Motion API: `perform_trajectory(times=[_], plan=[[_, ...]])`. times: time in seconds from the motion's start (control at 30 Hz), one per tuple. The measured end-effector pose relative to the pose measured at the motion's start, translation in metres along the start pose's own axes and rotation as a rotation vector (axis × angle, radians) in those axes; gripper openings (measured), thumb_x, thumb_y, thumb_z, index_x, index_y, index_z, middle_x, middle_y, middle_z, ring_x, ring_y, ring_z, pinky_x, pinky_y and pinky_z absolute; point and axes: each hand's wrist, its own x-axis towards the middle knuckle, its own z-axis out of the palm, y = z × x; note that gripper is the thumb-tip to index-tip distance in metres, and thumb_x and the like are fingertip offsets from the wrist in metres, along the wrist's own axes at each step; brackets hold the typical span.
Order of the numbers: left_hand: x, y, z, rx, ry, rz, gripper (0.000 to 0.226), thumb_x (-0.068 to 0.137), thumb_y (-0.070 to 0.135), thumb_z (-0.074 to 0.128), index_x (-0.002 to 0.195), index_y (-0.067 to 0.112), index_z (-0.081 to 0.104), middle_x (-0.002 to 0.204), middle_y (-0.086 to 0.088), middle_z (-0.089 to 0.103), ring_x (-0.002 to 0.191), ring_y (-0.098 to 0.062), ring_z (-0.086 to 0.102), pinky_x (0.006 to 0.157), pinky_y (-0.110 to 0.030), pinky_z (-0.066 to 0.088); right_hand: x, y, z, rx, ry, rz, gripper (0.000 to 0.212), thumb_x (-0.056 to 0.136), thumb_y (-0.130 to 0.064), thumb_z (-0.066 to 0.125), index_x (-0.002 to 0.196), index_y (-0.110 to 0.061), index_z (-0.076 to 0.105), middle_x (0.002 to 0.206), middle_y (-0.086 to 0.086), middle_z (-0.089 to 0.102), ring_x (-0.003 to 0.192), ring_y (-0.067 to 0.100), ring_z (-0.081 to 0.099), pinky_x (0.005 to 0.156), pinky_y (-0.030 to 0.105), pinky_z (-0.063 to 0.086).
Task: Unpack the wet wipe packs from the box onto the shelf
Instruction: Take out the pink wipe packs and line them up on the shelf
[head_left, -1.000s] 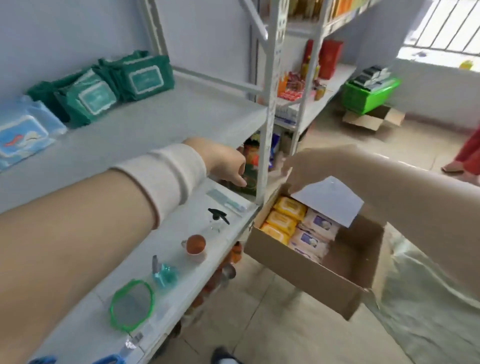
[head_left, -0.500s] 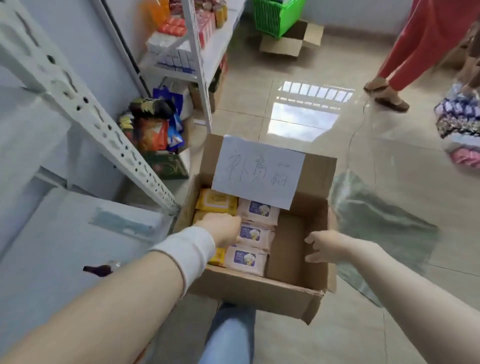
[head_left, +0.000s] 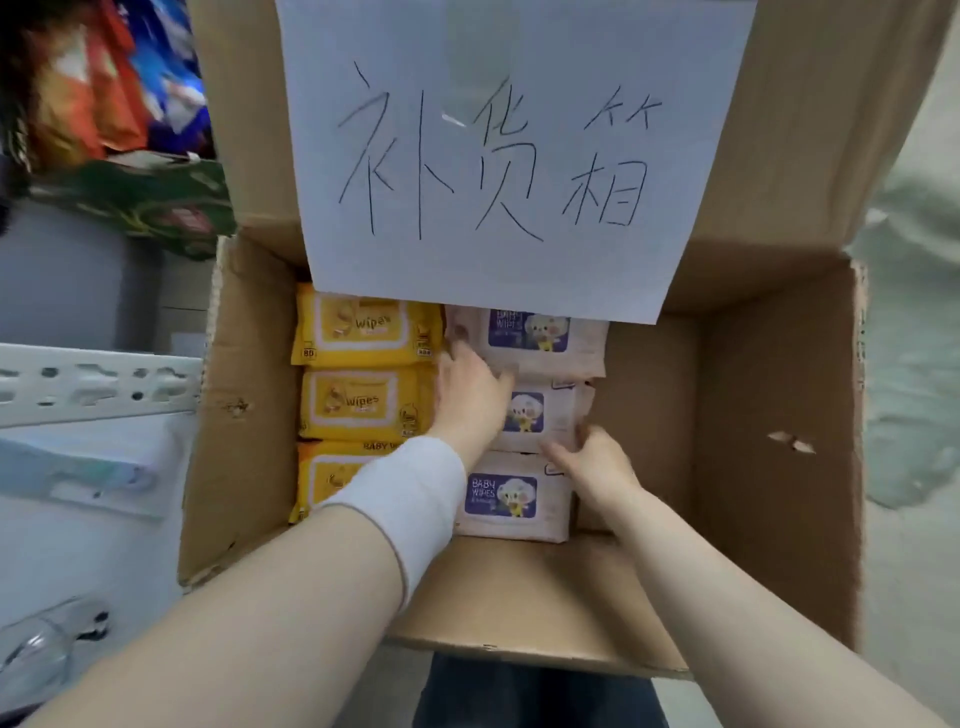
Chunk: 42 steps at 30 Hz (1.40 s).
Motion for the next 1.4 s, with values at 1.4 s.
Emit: perform_trajectory(times=[1.4], plan=[[-0.012,-0.010,0.011,-0.463,-0.043,0.109,0.027,0.095,0.017,0.047,0.122,0.010,0.048,0.109,0.000,0.056,0.101,-0.014,0.054,0.077,-0.014,0.044,-0.009,0.032,-0.004,0.688,0.013,0.328,0.043,0.080,-0.022,0.072,0.119,-0.006,0.060,0.111,0.011,0.068,0.093,0.023,0.066,0.082,0.034,0.054]])
